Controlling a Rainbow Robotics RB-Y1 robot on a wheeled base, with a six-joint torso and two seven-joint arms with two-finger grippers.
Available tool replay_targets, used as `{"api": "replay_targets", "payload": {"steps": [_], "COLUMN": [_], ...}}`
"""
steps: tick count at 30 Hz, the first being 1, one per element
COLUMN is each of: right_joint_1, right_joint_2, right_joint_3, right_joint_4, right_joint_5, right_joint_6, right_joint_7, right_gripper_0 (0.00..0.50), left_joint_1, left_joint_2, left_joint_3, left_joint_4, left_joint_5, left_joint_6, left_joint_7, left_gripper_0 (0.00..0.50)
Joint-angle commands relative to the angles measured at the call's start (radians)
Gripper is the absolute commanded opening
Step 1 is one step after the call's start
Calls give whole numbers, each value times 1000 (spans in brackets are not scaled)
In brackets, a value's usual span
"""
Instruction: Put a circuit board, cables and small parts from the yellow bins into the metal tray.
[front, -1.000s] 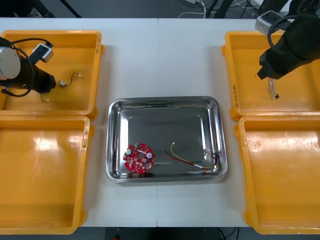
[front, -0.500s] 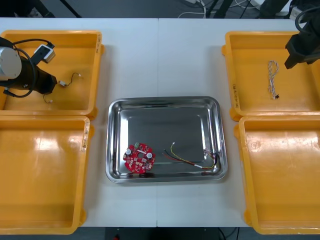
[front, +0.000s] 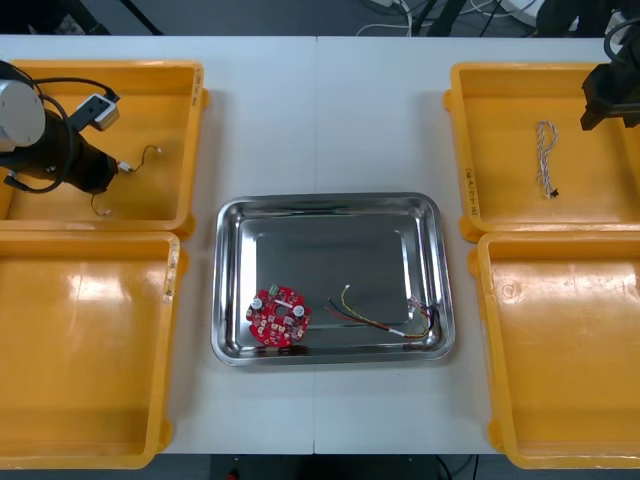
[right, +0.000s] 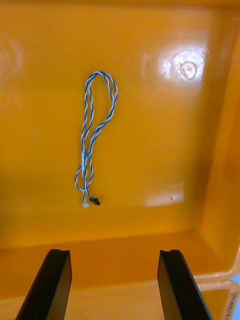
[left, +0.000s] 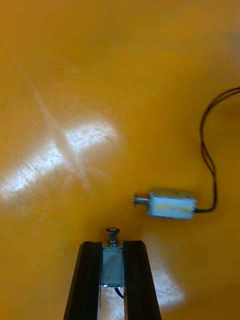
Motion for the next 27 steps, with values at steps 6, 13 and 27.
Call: {"api": "replay_targets", "payload": {"steps": [6, 13, 27], "right_joint_1": [-63, -63, -91], "right_joint_2": [21, 30, 47], "right_joint_3": [-78, -88, -116], "right_joint_4": [140, 226, 389], "right_joint_5": [16, 5, -2], "right_joint_6": [-166, -284, -429], "right_joint_7": [29, 6, -14], "right_gripper_0": [500, 500, 500], "left_joint_1": [-37, -59, -59], "left_joint_2": [47, 38, -25], "left_joint_3": [114, 132, 106], "left_joint_4": [-140, -267, -568], "left_joint_5": [-48, -103, -126], "left_joint_6": [172, 324, 530], "left_joint_7": [-105, 39, 371], "left_gripper_0": [0, 0, 0]}}
